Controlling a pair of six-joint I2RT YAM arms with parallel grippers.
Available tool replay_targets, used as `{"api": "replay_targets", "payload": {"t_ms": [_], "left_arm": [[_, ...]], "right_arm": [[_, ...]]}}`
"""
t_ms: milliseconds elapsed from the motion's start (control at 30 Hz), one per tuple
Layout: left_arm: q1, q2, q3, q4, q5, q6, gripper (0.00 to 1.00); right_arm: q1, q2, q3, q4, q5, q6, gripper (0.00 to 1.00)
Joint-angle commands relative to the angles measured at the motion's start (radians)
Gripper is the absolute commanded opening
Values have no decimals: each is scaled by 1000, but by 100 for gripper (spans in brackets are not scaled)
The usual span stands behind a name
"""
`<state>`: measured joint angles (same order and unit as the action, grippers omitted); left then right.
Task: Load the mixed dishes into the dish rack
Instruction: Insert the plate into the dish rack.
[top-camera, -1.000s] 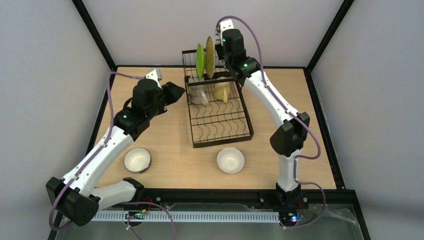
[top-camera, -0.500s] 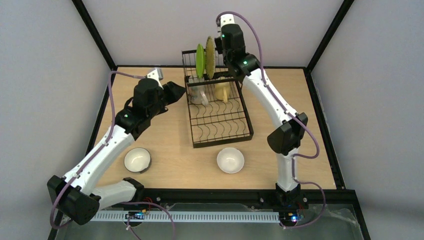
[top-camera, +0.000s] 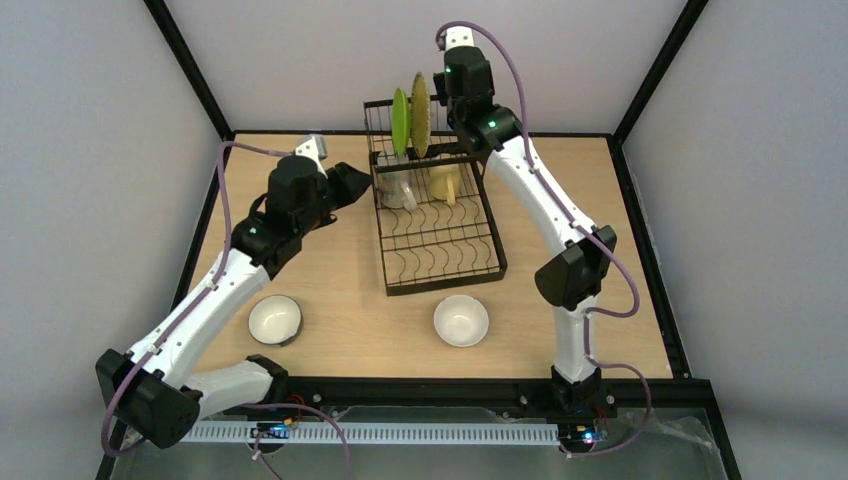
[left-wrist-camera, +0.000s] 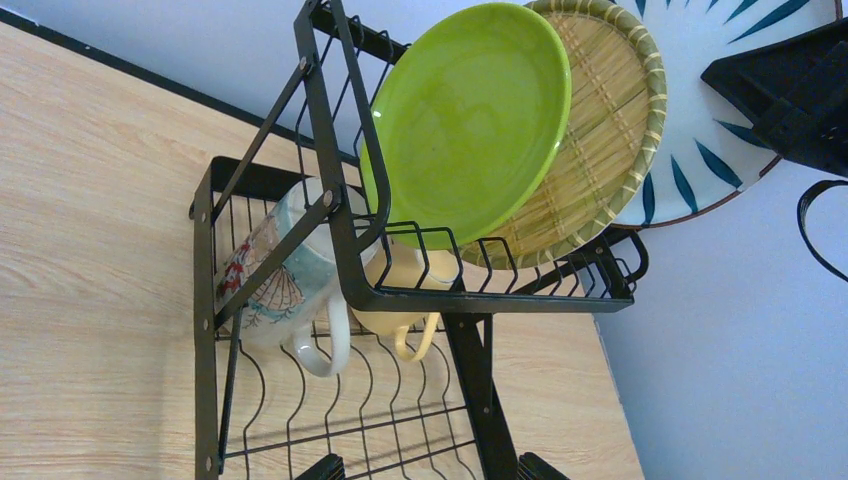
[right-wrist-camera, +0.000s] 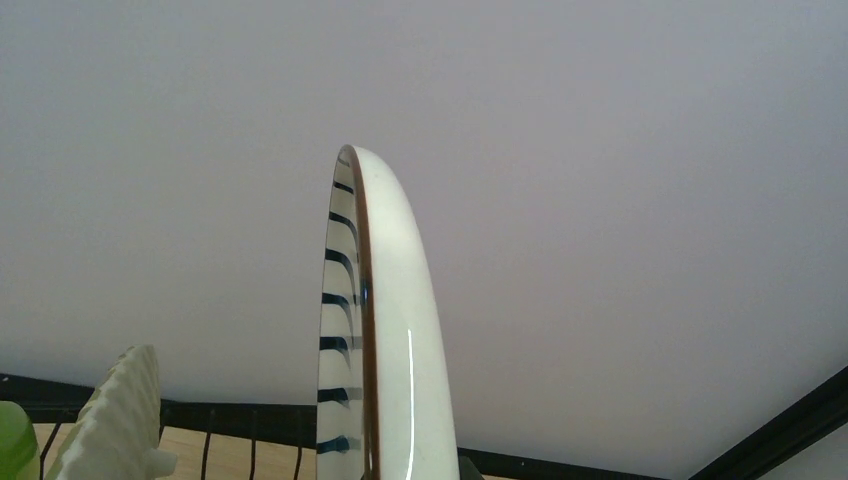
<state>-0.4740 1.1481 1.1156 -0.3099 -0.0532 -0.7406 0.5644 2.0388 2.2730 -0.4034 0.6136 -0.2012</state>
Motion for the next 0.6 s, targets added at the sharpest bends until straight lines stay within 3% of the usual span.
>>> {"api": "replay_targets", "payload": {"t_ms": [0,567], "left_arm": [[8,4,-14,14,0,5,99],[12,-4,-35,19,1,0,99]], "right_arm": [[6,-20,41,61,31,26,0],[6,-41,-67,30,14,102,0]]}}
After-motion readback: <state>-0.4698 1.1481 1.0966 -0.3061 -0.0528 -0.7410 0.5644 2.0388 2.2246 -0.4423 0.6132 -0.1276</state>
